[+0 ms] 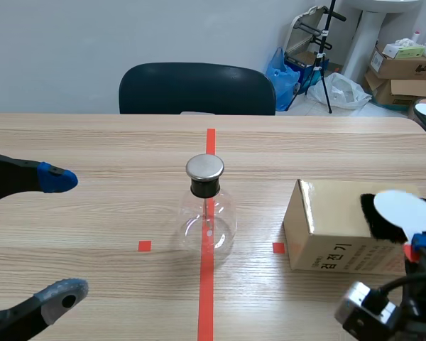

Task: Do the electroscope experiment

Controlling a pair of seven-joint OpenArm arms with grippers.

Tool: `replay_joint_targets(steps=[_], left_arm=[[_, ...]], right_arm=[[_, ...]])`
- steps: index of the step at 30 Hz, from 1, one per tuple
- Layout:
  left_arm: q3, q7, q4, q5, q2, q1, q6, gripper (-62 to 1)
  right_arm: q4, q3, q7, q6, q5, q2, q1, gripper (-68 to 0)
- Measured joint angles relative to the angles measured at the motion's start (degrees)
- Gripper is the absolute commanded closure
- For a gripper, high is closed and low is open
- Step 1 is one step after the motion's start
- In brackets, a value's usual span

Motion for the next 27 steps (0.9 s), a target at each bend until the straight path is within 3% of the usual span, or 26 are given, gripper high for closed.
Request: replay_joint_targets(steps=[7,10,15,19,22,27], left_arm=[[0.00,0.00,0.00,0.00,0.00,0.00,0.00,-62.3],[0.00,0.04,0.00,0.00,0.00,0.00,0.00,-62.3],[0.00,0.50,0.00,0.00,0.00,0.00,0.00,-61.6],[0.24,7.48,0.00,0.15,0.35,-2.19,0.00,-23.5],[2.32,12.57,-0.83,0.00,1.18,-6.97,0.00,-1.8],[11.08,14.25,-8.87,0.07,3.28,-18.12,0.00,-2.7]], right_arm=[[8.15,-9.20,-8.24,-0.04,-4.52,3.63,0.02,-1.1],[8.81,-12.41,-11.65,-0.02,-7.26,4.81,0.46,-1.1],[8.70,-17.81,-17.22,0.04,-7.65,6.14,3.30,-1.1],[8.66,-22.32,-22.34,0.28,-7.65,7.58,6.21,-1.1],[8.57,-25.81,-26.16,2.08,-7.65,8.70,8.39,-1.1],[8.48,-30.84,-30.21,5.42,-7.65,10.54,11.76,-1.1]])
